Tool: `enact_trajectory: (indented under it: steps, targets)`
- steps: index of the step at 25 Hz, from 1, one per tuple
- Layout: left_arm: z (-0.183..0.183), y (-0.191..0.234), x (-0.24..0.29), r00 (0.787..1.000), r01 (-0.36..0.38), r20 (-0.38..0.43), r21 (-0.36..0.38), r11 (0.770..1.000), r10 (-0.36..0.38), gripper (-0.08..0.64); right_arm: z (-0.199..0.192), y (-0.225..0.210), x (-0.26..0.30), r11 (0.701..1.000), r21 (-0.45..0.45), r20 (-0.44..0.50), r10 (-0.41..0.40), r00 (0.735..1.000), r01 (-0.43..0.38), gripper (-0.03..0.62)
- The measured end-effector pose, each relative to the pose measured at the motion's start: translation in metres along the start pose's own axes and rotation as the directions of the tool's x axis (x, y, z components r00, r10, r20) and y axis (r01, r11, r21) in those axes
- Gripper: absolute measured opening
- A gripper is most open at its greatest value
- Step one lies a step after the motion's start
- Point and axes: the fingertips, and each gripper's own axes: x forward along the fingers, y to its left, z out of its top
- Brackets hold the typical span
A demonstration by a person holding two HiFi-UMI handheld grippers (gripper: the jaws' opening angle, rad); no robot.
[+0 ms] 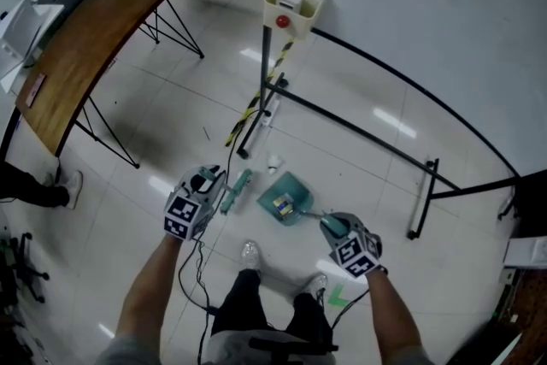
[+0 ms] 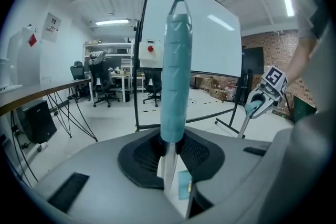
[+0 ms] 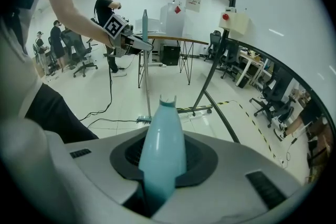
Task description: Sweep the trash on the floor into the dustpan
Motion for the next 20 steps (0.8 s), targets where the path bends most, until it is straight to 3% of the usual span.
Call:
enact_trajectory:
  steps: [6,11,20]
  targets:
    - [-0.006,0.046,0.000,0.997,-0.075,-0.013,-0.013,0.997,0.075,0.066,0.025,0.000,0.024,1.000,-0.006,-0.004,0.022,1.000,-0.022,0.086]
    - [-0.032,0.042,0.018,0.993,-0.098,-0.068,-0.004,0.995,0.098,0.066,0.027,0.005,0.035,0.999,-0.010,-0.008,0.049,0.999,-0.049,0.086]
    - [-0.056,-0.014,0.041,0.992,0.008,-0.126,-0.029,1.000,-0.012,0.072,0.029,0.010,0.039,0.997,0.004,0.001,0.078,0.997,-0.078,0.086]
